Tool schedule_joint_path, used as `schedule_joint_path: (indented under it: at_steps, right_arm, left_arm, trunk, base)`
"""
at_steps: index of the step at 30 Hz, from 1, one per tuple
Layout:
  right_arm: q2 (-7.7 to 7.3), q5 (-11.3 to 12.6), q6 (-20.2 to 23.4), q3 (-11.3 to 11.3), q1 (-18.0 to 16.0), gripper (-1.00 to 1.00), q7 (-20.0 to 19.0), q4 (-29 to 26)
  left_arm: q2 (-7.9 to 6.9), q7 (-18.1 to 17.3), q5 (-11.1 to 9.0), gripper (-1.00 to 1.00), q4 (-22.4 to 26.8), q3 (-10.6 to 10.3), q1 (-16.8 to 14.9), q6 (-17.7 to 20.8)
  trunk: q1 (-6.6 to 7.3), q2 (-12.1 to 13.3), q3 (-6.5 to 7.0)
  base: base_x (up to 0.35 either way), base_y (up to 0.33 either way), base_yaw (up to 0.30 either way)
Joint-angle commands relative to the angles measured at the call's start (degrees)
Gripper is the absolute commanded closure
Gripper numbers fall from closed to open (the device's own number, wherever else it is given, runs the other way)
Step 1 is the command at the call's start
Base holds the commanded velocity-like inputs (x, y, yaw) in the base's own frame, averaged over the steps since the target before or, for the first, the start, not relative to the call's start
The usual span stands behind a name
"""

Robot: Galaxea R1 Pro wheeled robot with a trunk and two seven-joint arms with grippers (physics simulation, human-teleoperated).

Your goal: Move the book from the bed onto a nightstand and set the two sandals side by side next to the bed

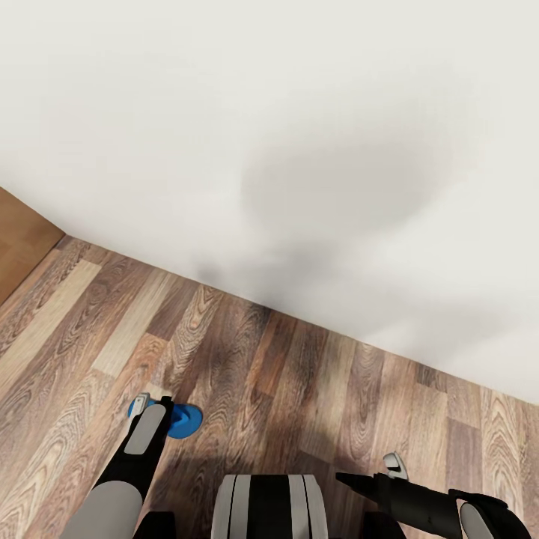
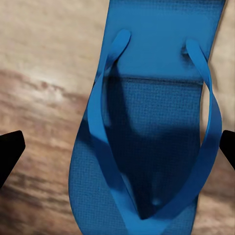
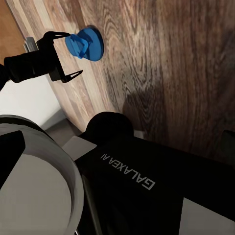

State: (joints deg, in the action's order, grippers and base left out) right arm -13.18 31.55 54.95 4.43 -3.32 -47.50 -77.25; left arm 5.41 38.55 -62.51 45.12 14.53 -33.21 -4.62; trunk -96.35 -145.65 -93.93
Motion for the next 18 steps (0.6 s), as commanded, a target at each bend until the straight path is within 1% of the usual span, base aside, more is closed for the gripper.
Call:
schedule_joint_path:
  at_steps: [1, 18]
  right_arm:
    - [0.0, -0.08, 0.24, 0.05, -0.02, -1.0, -0.22, 0.0]
    - [0.0, -0.08, 0.24, 0.05, -0.02, -1.0, -0.22, 0.0]
  left_arm:
    - [0.04, 0.04, -0.6, -1.0, 0.06, 0.07, -0.02, -0.48]
    - [0.04, 0.04, -0.61, -1.0, 0.06, 0.06, -0.02, -0.48]
  trunk:
    - [0.01, -0.01, -0.03]
    - [0.01, -0.01, -0.03]
  base:
    - [0.0, 0.0, 0.0]
    - [0.0, 0.0, 0.0]
